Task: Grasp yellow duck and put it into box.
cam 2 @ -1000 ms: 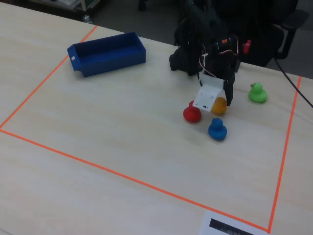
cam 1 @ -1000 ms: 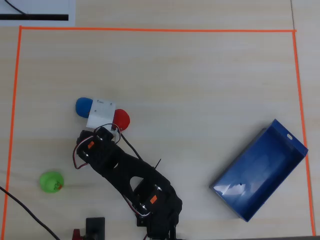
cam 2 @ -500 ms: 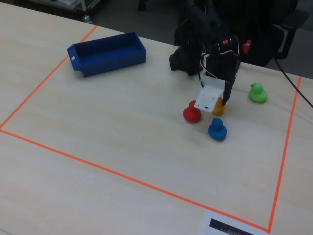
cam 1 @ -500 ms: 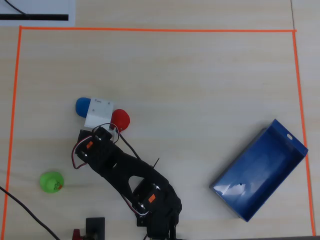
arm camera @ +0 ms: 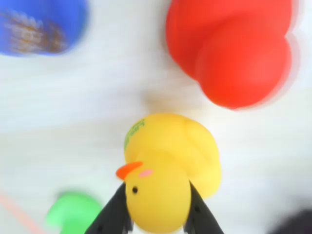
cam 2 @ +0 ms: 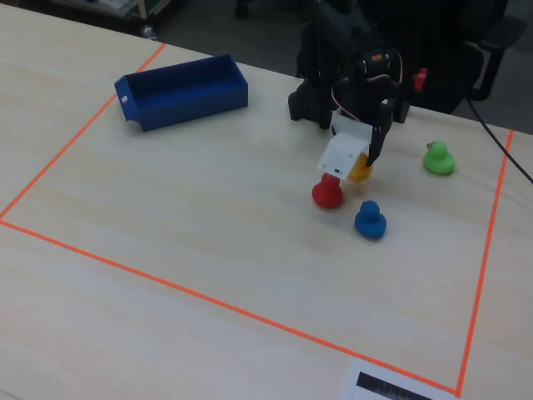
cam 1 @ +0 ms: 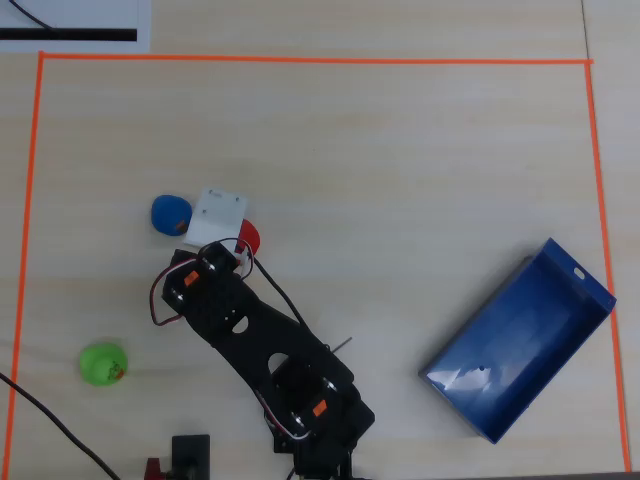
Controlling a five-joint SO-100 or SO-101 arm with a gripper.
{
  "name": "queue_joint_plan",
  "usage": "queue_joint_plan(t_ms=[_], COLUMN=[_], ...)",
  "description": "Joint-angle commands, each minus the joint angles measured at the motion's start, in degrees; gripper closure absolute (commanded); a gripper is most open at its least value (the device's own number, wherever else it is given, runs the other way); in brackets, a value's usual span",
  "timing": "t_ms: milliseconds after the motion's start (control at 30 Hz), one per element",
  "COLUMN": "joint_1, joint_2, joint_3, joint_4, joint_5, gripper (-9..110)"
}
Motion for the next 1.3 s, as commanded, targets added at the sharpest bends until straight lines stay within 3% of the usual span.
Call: queue_joint_plan(t_ms=[0, 200, 467, 833, 1267], joint_1=[2.7, 11.0, 42.5, 79.0, 102.0], joint_2=[6.7, 10.9, 13.1, 20.9, 18.4], joint_3=[-8.2, -24.3, -36.1, -26.1, -15.6], joint_4=[7.1, 22.9, 29.4, 12.3, -7.3], joint_5=[-1.3, -6.8, -28.7, -53.1, -66.2], gripper=[101, 101, 101, 101, 101])
